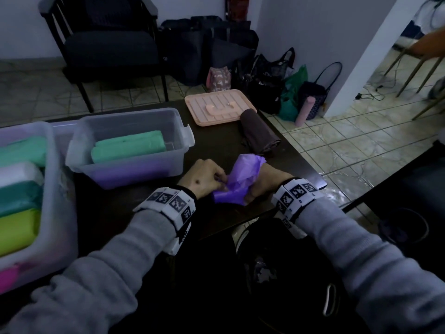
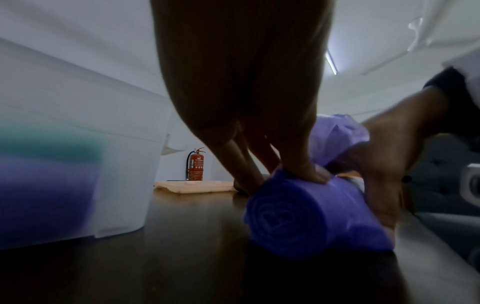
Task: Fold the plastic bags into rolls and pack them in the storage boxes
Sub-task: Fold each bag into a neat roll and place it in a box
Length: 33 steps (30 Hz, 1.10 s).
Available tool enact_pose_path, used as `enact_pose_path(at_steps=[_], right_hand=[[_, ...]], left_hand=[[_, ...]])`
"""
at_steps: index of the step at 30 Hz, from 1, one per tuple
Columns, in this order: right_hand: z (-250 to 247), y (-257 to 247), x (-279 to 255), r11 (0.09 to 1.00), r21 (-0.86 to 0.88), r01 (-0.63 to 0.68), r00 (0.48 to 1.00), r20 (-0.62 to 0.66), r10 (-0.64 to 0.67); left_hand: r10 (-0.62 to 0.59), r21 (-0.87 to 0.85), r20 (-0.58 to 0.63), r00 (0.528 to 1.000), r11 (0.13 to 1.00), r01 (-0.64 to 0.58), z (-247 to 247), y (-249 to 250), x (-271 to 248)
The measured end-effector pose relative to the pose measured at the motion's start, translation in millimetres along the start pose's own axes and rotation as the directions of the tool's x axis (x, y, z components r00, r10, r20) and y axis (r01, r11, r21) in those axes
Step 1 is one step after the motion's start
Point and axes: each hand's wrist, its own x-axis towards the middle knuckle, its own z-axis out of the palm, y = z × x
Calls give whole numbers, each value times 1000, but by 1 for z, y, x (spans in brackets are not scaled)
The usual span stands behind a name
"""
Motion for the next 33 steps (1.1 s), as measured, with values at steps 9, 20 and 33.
enact_pose_path(at_steps=[9,20,33], right_hand=[[-8,-11,-13,973,-176,148,986,-45,-158],[7,-11,-10,974,-155,167,984,-29,-174],[10,-16,-13,958,-198,205,976,-27,-214]], left_hand=[[-246,-147,-278,928,966,212,-14,16,16],[-528,-628,184,829,585,512,4,8,27],[-497,-854,-189,847,509,109,-38,25,81]])
